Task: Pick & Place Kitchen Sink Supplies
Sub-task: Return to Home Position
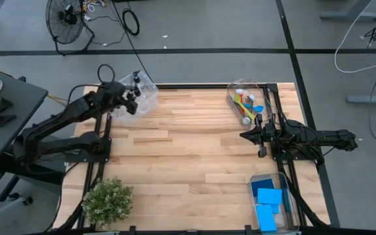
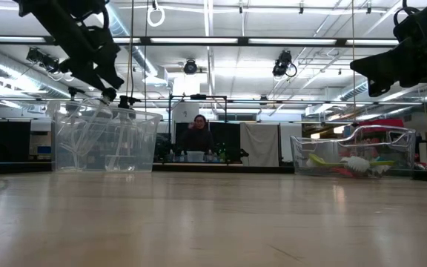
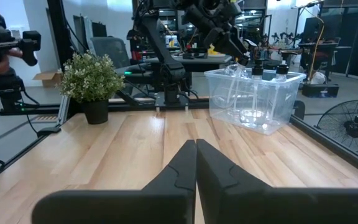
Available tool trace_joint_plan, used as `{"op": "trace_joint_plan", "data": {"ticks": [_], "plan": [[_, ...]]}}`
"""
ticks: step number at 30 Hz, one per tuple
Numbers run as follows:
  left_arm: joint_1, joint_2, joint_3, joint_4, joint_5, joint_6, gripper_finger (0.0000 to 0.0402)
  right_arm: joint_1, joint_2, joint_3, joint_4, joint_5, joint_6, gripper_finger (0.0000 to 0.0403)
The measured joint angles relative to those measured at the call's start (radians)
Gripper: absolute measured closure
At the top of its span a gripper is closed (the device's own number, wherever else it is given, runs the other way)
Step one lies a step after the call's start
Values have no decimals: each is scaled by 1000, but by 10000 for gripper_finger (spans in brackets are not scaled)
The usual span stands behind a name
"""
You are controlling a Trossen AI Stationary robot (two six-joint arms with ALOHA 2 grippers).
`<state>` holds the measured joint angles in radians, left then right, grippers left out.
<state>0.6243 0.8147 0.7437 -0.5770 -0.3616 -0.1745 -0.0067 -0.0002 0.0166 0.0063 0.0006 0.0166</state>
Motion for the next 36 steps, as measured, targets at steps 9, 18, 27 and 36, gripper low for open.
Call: {"op": "trace_joint_plan", "data": {"ticks": [9,18,27,36], "plan": [[5,58,0,-2,-36,-24,99,0,0,0,0,0,0,392],[42,84,0,-34,-36,-110,114,0,0,0,0,0,0,392],[41,84,0,-32,-38,-155,229,0,0,0,0,0,0,392],[41,82,0,-31,-38,-122,266,0,0,0,0,0,0,392]]}}
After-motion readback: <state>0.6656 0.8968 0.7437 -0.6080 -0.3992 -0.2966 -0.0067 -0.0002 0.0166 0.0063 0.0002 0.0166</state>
